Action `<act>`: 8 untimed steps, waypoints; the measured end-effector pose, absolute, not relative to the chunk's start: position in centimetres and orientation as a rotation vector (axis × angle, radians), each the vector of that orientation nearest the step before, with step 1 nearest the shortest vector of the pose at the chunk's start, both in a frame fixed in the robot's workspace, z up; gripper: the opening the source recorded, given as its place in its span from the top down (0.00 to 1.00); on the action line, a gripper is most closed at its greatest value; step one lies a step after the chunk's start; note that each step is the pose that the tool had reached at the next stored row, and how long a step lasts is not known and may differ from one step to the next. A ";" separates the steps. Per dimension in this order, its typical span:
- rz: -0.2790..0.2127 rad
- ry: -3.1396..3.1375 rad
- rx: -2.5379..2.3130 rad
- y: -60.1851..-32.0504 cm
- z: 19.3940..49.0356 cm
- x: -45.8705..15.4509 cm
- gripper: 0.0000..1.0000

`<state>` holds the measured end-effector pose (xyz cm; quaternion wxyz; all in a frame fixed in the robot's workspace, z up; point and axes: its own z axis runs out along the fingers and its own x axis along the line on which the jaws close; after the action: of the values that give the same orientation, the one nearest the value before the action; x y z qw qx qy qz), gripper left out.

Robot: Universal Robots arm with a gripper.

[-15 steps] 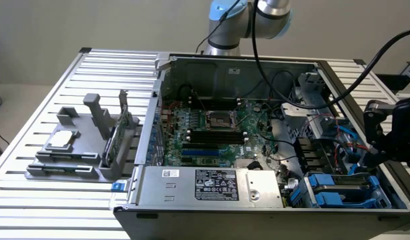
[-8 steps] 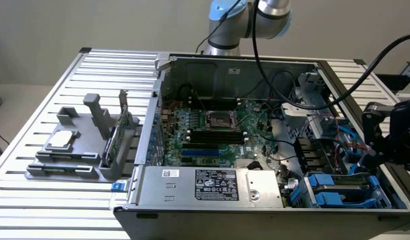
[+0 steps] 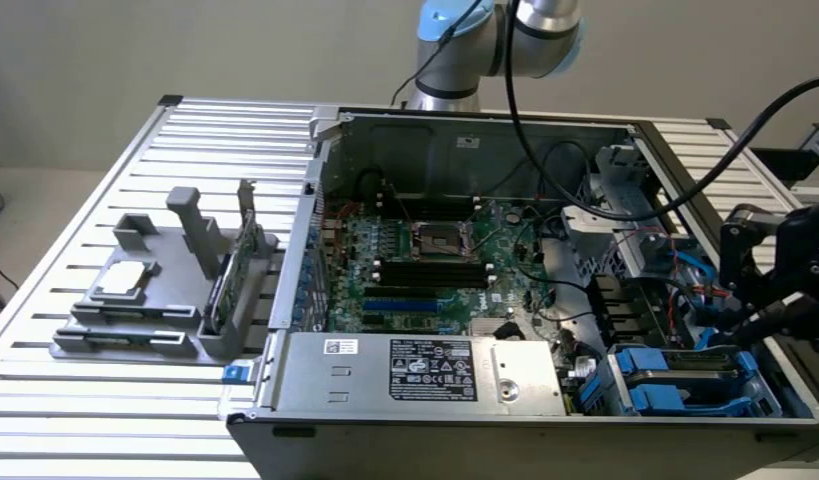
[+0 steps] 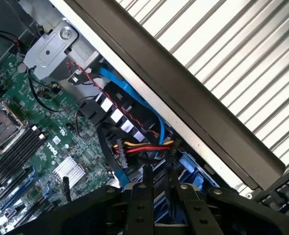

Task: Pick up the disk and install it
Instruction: 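Insert the first disk wire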

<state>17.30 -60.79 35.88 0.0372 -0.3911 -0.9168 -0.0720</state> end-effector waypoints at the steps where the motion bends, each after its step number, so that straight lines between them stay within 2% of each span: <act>1: -0.222 -2.809 -1.212 -60.8 35.8 17.3 0.76; 7: -0.224 -2.783 -1.280 -60.9 35.5 17.3 0.74; 8: -0.225 -2.779 -1.290 -60.9 35.4 17.3 0.67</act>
<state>17.33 -60.87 35.44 0.0349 -0.4197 -0.9040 -0.0731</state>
